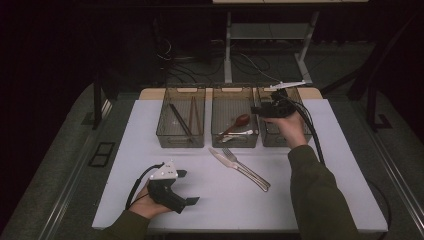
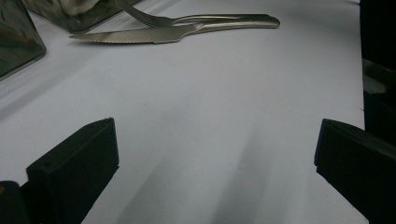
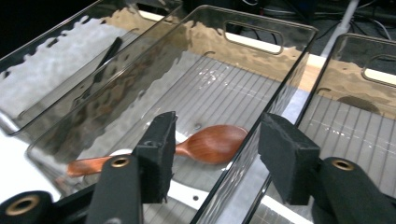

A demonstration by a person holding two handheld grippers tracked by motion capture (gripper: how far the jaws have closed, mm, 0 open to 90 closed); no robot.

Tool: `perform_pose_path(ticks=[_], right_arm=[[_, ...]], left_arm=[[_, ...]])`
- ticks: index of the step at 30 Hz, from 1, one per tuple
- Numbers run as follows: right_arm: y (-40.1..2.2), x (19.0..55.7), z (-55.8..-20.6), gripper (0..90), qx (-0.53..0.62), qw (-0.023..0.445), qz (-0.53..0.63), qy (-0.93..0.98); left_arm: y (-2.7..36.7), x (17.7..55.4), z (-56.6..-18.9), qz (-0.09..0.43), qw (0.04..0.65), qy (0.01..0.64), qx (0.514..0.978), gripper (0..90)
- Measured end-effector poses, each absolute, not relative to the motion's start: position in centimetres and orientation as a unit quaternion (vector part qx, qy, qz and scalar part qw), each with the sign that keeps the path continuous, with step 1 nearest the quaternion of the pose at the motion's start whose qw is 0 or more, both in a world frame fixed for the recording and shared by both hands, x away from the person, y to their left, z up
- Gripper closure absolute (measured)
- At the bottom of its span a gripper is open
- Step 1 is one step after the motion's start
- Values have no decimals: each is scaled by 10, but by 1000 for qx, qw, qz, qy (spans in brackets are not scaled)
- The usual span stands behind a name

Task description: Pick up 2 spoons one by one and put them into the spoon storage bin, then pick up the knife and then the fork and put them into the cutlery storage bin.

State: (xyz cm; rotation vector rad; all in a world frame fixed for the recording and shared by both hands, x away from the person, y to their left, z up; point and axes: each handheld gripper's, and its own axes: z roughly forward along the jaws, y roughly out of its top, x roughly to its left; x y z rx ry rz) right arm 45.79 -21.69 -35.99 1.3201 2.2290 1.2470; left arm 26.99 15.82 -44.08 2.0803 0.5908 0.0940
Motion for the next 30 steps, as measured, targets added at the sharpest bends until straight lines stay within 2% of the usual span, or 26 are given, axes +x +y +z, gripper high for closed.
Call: perform_pose_path(ticks=[8,21,28,30], right_arm=[[-225,434,-352,405,430,137,435,779],[-238,391,-355,400,417,136,434,787],[-240,368,-368,475,407,118,435,794],[-239,362,-372,542,403,118,432,798]], left_arm=[[158,270,-441,39,469,245,848,0],[158,270,-441,39,470,245,847,0],[158,270,-441,40,468,247,847,0],[158,270,-441,40,467,245,849,0]])
